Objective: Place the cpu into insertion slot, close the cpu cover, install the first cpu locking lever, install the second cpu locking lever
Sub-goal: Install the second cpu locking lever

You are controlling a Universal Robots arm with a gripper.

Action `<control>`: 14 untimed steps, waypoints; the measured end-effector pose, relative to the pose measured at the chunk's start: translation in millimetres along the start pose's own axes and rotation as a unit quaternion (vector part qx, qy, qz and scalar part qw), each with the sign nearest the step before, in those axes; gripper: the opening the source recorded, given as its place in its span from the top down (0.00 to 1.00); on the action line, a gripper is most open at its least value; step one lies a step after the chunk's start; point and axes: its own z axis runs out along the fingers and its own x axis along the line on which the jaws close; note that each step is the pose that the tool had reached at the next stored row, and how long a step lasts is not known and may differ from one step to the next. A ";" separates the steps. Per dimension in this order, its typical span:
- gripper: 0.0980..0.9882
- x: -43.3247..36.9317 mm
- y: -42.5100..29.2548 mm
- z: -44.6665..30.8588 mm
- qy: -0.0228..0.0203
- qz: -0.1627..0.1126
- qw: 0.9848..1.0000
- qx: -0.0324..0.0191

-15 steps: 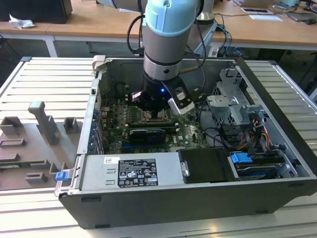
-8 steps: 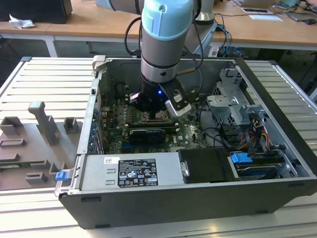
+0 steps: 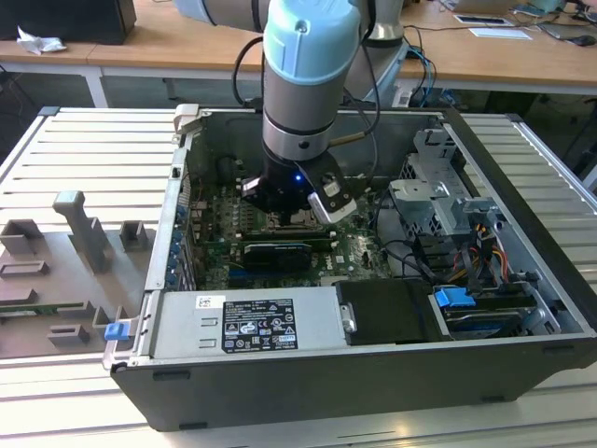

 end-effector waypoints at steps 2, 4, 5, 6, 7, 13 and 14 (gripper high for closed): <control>0.99 1.8 -0.4 1.6 0.000 0.000 1.000 -0.001; 0.99 6.1 -1.0 4.2 0.000 -0.002 1.000 -0.002; 0.99 7.8 -1.3 6.0 0.001 -0.003 1.000 -0.003; 0.99 8.6 -1.8 8.3 0.001 -0.004 1.000 -0.004; 0.99 8.7 -2.3 10.6 0.001 -0.005 1.000 -0.005; 0.99 8.9 -3.0 12.8 0.001 -0.005 1.000 -0.008; 0.99 9.0 -3.2 12.9 0.001 -0.005 1.000 -0.008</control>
